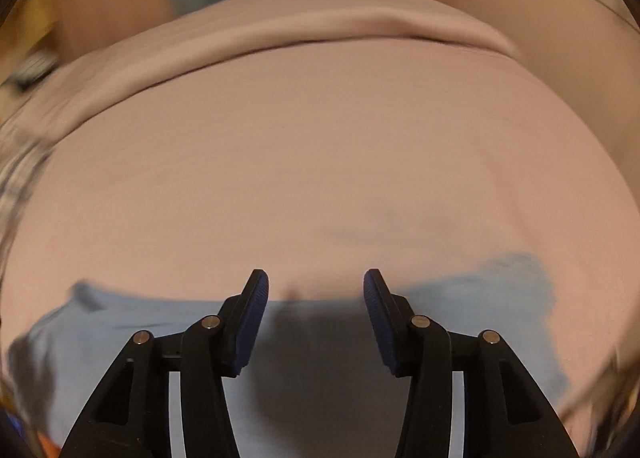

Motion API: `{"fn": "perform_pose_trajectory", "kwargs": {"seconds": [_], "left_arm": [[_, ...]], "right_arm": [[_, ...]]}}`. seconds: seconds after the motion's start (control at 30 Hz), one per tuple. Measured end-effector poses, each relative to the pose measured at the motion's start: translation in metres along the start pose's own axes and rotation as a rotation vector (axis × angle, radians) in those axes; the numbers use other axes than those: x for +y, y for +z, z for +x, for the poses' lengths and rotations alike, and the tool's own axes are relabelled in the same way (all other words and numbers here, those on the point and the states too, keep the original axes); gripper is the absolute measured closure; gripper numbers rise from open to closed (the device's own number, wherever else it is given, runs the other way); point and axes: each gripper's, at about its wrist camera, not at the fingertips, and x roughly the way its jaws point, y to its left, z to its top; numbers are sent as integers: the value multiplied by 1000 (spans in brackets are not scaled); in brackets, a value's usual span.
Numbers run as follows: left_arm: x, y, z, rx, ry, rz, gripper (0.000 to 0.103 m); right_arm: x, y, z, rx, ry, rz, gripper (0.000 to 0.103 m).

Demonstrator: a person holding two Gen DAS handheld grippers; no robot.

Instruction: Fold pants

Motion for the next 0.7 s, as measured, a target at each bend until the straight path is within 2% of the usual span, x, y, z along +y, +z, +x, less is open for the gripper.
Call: {"fn": "perform_pose_trajectory", "kwargs": {"seconds": [0.1,0.13,0.2,0.3,0.37,0.4,0.43,0.47,0.5,0.57,0.63,0.7], "left_arm": [[-15,4,47,82,-24,8,65],[-18,6,59,101,-21,15,66],[-24,7,87,145,8,23,67],[-23,9,112,177,54,26,68],[-21,9,118,164,41,16,68],[-21,8,117,159,37,14,68],[-20,4,114,160,34,12,68],[-19,5,114,163,31,5,69],[-17,5,113,164,31,-2,71],[-14,4,112,166,41,-13,73],[-16,3,111,164,39,-16,75],[-13,2,111,158,30,-30,76]], "right_arm": [[-62,2,2,2,-116,107,46],[-80,2,3,3,-153,139,42],[-105,1,6,8,-194,187,41],[-131,-3,18,41,-179,257,41],[-140,-7,25,47,-124,271,42],[-143,-9,28,39,-70,287,47],[-150,-9,29,31,-21,296,67],[-142,-8,32,31,-20,297,85],[-141,-8,32,17,-54,293,89],[-146,-5,24,-23,-54,305,96],[-150,-2,14,-63,-41,342,99],[-151,-1,15,-75,-69,340,100]]}}
